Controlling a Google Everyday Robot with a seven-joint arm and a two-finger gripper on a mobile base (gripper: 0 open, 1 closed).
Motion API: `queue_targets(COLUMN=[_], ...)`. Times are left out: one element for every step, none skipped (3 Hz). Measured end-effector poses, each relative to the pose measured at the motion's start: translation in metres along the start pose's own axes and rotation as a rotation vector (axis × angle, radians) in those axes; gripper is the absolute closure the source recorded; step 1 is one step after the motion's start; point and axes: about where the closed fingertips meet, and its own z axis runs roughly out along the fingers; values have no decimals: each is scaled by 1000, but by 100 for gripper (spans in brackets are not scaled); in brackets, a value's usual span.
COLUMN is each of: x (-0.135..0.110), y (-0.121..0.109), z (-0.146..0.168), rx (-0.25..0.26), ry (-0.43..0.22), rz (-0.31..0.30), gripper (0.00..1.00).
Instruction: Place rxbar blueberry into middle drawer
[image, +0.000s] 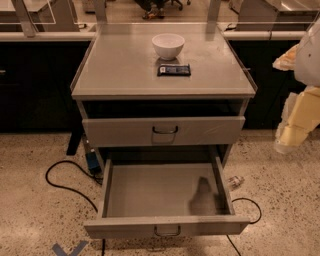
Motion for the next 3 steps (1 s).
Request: queue_targets(x=[-1, -24, -25], y=[-1, -15, -15], z=[0, 8, 8], rx=[2, -2, -2], ry=[-1, -3, -4], rz=[-2, -53, -53], gripper=[0, 0, 0])
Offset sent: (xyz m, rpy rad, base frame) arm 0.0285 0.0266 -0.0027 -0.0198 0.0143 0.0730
